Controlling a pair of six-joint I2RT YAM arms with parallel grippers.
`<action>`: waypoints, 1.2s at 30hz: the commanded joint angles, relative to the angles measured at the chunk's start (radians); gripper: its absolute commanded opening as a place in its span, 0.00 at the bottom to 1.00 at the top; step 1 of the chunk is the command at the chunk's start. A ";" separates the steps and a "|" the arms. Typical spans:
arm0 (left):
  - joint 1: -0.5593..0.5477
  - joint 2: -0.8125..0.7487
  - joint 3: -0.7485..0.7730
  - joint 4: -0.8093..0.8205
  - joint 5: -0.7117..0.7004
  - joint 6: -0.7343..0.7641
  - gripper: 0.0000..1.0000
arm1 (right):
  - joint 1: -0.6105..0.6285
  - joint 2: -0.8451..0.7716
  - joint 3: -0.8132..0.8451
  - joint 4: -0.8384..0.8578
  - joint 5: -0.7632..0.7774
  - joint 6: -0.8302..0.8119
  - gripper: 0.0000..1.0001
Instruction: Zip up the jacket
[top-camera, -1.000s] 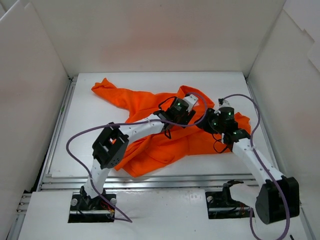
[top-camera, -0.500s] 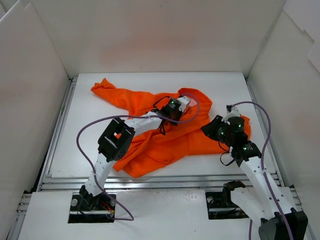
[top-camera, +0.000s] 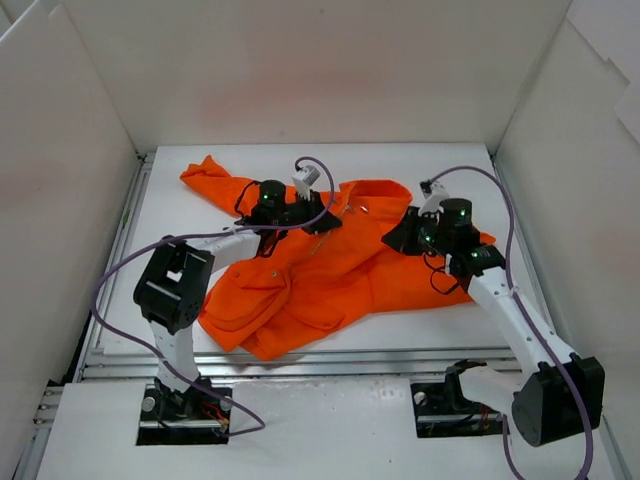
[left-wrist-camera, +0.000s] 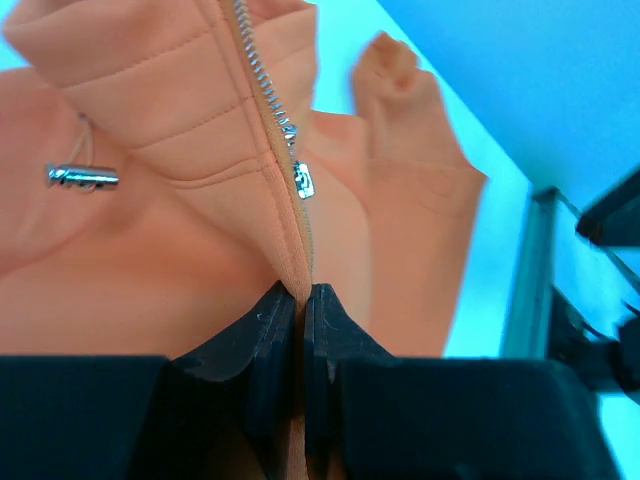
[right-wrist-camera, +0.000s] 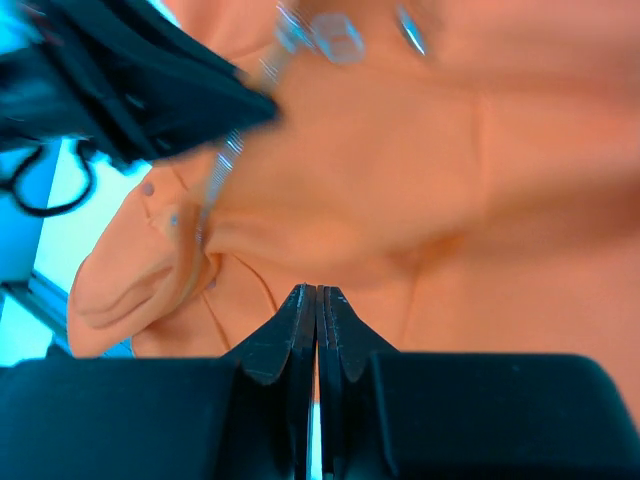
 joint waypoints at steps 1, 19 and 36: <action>-0.013 -0.040 0.018 0.215 0.188 -0.095 0.00 | 0.026 0.061 0.143 0.040 -0.102 -0.134 0.01; -0.013 -0.091 -0.023 0.286 0.283 -0.178 0.00 | 0.062 0.418 0.441 -0.105 -0.160 -0.487 0.46; -0.004 -0.124 -0.023 0.272 0.349 -0.162 0.00 | -0.056 0.581 0.521 -0.091 -0.607 -0.618 0.52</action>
